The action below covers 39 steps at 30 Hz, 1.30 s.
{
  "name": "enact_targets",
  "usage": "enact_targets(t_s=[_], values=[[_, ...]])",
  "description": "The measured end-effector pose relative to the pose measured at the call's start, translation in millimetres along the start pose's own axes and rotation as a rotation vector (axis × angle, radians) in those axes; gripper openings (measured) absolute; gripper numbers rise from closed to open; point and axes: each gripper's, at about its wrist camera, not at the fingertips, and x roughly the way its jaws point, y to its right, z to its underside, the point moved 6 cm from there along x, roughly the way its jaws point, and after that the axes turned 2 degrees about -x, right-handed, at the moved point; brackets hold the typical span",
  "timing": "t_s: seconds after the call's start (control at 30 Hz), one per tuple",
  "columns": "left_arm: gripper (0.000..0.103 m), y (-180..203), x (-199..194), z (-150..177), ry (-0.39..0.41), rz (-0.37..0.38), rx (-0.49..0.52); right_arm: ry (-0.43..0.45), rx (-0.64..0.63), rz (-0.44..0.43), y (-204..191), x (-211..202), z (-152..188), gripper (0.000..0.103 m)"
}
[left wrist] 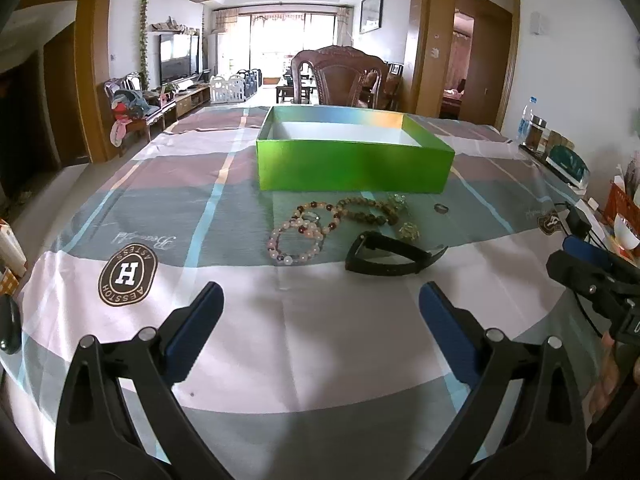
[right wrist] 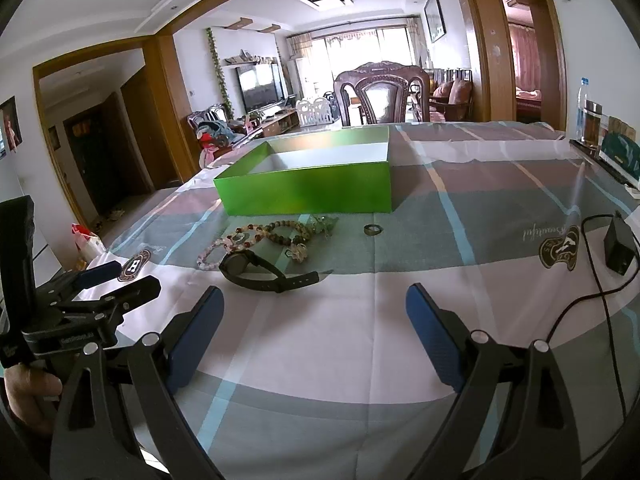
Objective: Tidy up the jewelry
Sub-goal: 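Close the left tool on the black watch strap and lift it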
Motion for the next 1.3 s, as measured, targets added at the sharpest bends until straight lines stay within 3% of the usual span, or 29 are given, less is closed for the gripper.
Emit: enact_targets(t_s=[0.33, 0.47, 0.53, 0.67, 0.8, 0.87, 0.9, 0.97, 1.13, 1.23, 1.3], values=[[0.097, 18, 29, -16, -0.033, 0.018, 0.079, -0.014, 0.017, -0.001, 9, 10, 2, 0.090], [0.092, 29, 60, -25, -0.098, 0.049, 0.116, -0.023, 0.020, 0.003, 14, 15, 1, 0.090], [0.082, 33, 75, -28, -0.134, 0.055, 0.130, -0.029, 0.024, 0.007, 17, 18, 2, 0.090], [0.074, 42, 102, -31, -0.190, 0.071, 0.165, -0.043, 0.035, 0.014, 24, 24, 3, 0.090], [0.057, 47, 125, -23, -0.275, 0.078, 0.198, -0.055, 0.045, 0.014, 27, 30, 2, 0.090], [0.041, 46, 134, -19, -0.300, 0.094, 0.183, -0.062, 0.042, 0.011, 26, 34, 1, 0.090], [0.017, 45, 134, -21, -0.289, 0.097, 0.174, -0.066, 0.037, 0.013, 25, 38, 0, 0.090], [0.008, 40, 132, -23, -0.282, 0.120, 0.137, -0.079, 0.026, 0.015, 22, 44, -2, 0.090], [0.008, 21, 91, -32, -0.172, 0.143, 0.061, -0.098, -0.029, 0.054, 10, 60, -16, 0.090], [0.008, -2, 57, -34, -0.089, 0.115, -0.018, -0.120, -0.104, 0.076, -5, 77, -25, 0.090], [0.008, -22, 33, -34, -0.038, 0.087, -0.072, -0.149, -0.138, 0.078, -13, 93, -30, 0.082]])
